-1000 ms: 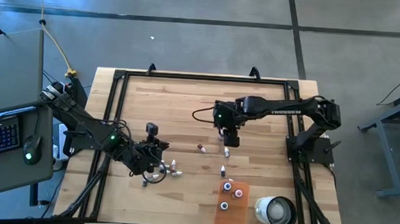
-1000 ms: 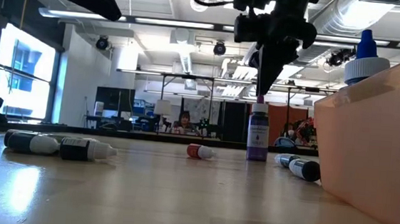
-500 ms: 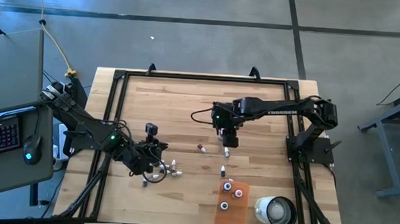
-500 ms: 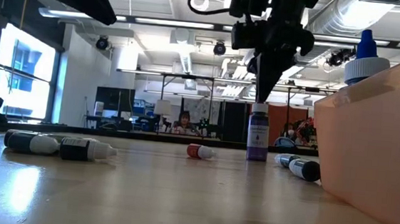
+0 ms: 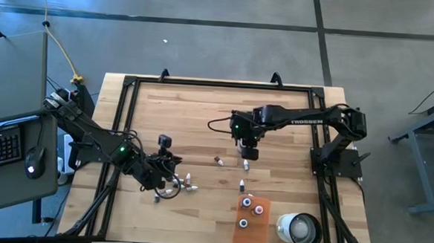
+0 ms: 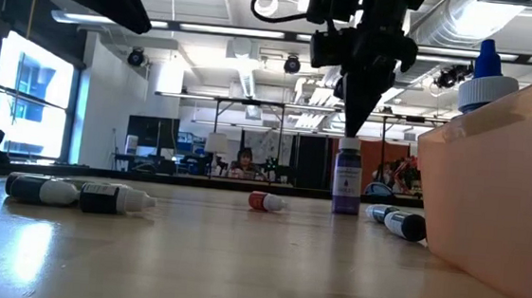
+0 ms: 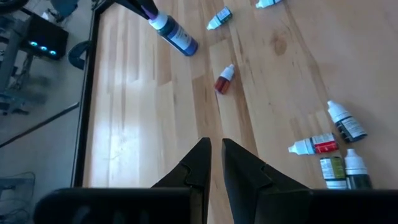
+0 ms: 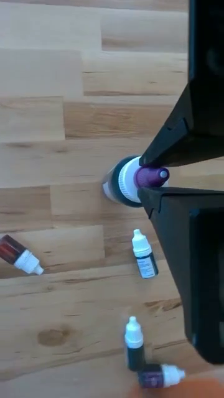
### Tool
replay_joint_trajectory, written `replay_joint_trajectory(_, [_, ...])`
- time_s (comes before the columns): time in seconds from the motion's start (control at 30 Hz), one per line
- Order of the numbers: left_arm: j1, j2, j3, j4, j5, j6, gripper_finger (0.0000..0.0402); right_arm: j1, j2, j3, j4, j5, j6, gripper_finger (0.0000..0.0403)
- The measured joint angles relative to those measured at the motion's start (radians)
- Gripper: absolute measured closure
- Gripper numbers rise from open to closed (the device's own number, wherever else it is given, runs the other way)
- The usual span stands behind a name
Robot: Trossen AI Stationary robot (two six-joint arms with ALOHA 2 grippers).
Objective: Pick & Place food coloring
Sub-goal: Put the large purple food coloring bottle into the orange bin
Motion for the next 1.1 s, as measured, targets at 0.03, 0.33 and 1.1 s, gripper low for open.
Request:
replay_joint_trajectory(0.03, [0.0,0.0,0.0,0.0,0.003,0.0,0.0365,0.001,0.0,0.0,0.0,0.0,0.022,0.036])
replay_joint_trajectory(0.33, [0.0,0.0,0.0,0.0,0.003,0.033,0.0365,0.002,-0.003,0.003,-0.01,-0.009,0.239,0.0371])
replay_joint_trajectory(1.1, [0.0,0.0,0.0,0.053,0.017,0.109,0.0365,0.415,-0.009,0.605,-0.596,-0.172,0.672,0.0371])
